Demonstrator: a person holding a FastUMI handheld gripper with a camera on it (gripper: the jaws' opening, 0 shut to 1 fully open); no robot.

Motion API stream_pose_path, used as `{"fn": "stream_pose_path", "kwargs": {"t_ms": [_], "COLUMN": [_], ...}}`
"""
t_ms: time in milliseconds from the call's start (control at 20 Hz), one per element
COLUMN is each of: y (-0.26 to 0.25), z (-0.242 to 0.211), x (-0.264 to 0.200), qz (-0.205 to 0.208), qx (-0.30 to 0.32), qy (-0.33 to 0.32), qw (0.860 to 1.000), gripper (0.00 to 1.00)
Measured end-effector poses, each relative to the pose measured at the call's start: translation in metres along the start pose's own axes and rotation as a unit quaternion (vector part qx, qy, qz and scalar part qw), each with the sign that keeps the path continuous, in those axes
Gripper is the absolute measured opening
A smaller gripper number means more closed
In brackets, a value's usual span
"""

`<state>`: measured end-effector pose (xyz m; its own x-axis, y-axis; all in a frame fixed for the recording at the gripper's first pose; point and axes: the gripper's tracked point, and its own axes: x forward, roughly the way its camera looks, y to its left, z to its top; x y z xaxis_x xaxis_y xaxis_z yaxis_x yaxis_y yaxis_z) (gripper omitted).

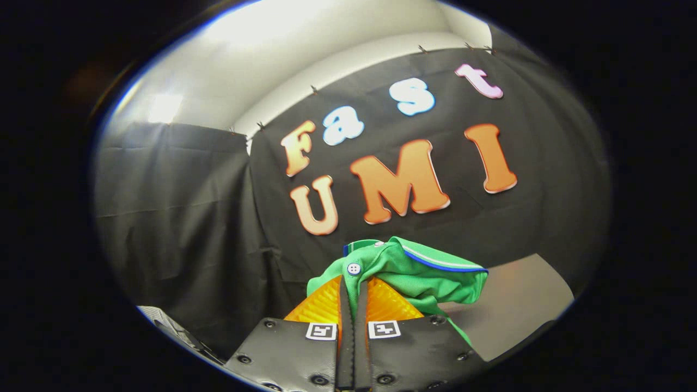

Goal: Put the clothes into the washing machine and then close the washing machine lid.

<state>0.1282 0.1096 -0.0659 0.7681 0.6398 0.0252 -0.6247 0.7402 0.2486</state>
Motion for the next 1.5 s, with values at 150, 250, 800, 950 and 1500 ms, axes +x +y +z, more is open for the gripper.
{"fn": "stream_pose_path", "kwargs": {"t_ms": [150, 250, 800, 950, 1500], "y": [0.046, 0.067, 0.183, 0.169, 0.078], "z": [0.016, 0.012, -0.164, -0.254, -0.485], "x": [-0.026, -0.01, 0.189, 0.227, 0.271], "qz": [0.023, 0.031, 0.06, 0.043, -0.064], "qx": [-0.014, -0.024, -0.094, -0.095, -0.054], "qy": [-0.028, -0.032, 0.072, 0.142, 0.371], "qw": [0.999, 0.999, 0.991, 0.984, 0.925], "gripper": [0.08, 0.08, 0.08, 0.08, 0.09]}}
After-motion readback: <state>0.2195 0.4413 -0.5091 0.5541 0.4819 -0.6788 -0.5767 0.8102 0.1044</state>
